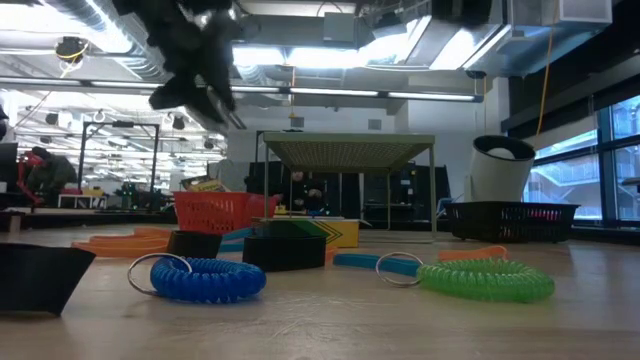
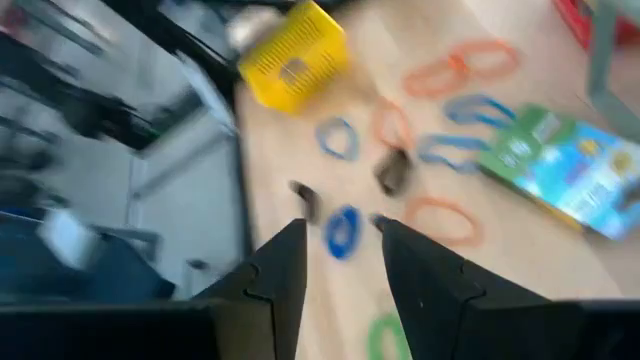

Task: Pick & Place Office Desk Supplies
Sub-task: Put the blue rubber band into the black bin

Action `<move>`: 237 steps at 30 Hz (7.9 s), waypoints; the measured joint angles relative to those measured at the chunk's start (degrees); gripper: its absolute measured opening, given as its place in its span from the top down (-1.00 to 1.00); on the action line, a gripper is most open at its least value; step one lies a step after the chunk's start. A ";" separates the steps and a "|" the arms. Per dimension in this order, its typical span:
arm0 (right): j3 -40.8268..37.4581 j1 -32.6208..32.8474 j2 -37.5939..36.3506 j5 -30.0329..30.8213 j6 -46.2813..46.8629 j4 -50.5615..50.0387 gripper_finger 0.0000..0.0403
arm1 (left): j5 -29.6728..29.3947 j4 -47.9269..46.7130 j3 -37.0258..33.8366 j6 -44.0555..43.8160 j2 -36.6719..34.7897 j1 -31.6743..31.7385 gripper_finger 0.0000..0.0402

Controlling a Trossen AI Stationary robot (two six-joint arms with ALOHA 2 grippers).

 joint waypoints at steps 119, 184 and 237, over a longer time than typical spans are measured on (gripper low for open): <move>-0.02 10.48 -16.77 20.65 5.09 -1.20 0.33 | -1.96 6.45 3.15 14.69 35.53 -20.50 0.99; 0.00 -3.36 -6.43 18.98 -8.87 23.28 0.01 | -8.74 44.20 17.57 11.91 10.26 -22.33 0.99; -0.01 -9.11 -3.13 9.66 -11.37 34.21 0.99 | -10.30 46.99 17.57 12.98 10.24 -21.52 0.55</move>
